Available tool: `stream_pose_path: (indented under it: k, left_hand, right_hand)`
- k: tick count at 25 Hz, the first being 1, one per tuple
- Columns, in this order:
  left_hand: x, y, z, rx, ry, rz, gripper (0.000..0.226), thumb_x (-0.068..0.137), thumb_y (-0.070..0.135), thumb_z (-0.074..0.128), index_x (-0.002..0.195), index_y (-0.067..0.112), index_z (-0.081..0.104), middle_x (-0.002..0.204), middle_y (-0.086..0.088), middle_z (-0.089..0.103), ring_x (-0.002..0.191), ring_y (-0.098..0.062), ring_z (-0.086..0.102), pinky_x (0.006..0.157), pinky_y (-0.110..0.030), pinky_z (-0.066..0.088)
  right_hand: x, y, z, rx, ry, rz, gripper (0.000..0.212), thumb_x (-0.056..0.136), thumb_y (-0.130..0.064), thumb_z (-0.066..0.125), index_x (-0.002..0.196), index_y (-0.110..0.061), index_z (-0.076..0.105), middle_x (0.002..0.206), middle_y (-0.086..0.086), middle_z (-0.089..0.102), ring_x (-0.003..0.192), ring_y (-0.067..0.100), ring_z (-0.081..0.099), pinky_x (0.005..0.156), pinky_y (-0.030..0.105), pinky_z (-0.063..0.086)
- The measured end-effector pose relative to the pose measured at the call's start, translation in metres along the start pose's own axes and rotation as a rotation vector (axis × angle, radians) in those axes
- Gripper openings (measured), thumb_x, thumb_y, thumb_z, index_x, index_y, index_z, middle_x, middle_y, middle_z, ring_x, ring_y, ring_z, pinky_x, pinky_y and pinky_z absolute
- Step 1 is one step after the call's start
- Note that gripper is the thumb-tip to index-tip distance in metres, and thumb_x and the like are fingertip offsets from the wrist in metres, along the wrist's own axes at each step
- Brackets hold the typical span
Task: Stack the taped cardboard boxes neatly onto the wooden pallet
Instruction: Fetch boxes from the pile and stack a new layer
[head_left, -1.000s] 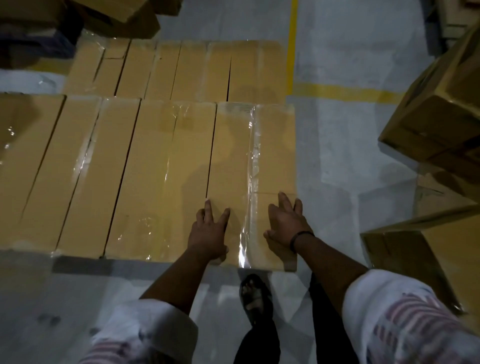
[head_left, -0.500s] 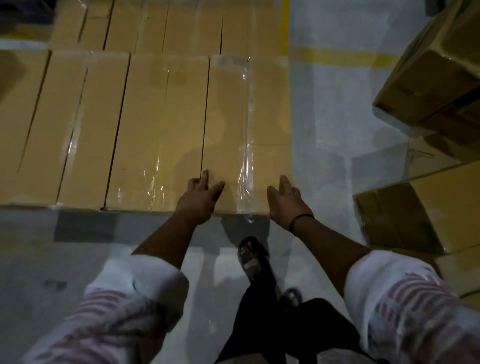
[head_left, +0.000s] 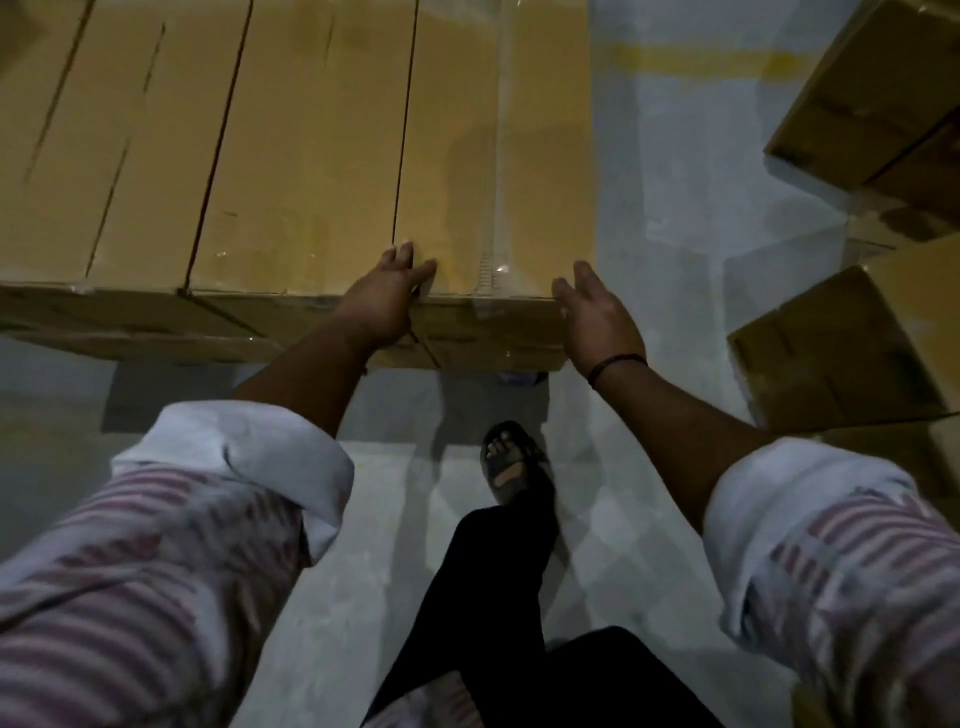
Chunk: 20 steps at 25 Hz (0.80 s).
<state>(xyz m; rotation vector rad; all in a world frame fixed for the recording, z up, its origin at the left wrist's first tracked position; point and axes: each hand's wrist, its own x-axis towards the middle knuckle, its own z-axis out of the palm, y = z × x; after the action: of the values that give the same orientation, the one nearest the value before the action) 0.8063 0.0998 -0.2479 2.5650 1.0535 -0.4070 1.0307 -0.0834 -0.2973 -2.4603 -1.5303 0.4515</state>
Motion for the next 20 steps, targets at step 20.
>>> stream_pose_path:
  k: [20]
  left_hand:
    - [0.004, -0.008, 0.005, 0.083, 0.195, -0.072, 0.044, 0.095, -0.002, 0.057, 0.133, 0.020, 0.060, 0.122, -0.014, 0.067, 0.095, -0.030, 0.065, 0.071, -0.035, 0.052]
  right_hand:
    - [0.009, -0.004, -0.021, -0.079, 0.024, 0.029, 0.032, 0.095, -0.005, 0.052, 0.115, -0.022, 0.069, 0.137, 0.013, 0.052, 0.109, 0.037, 0.060, 0.088, 0.040, 0.052]
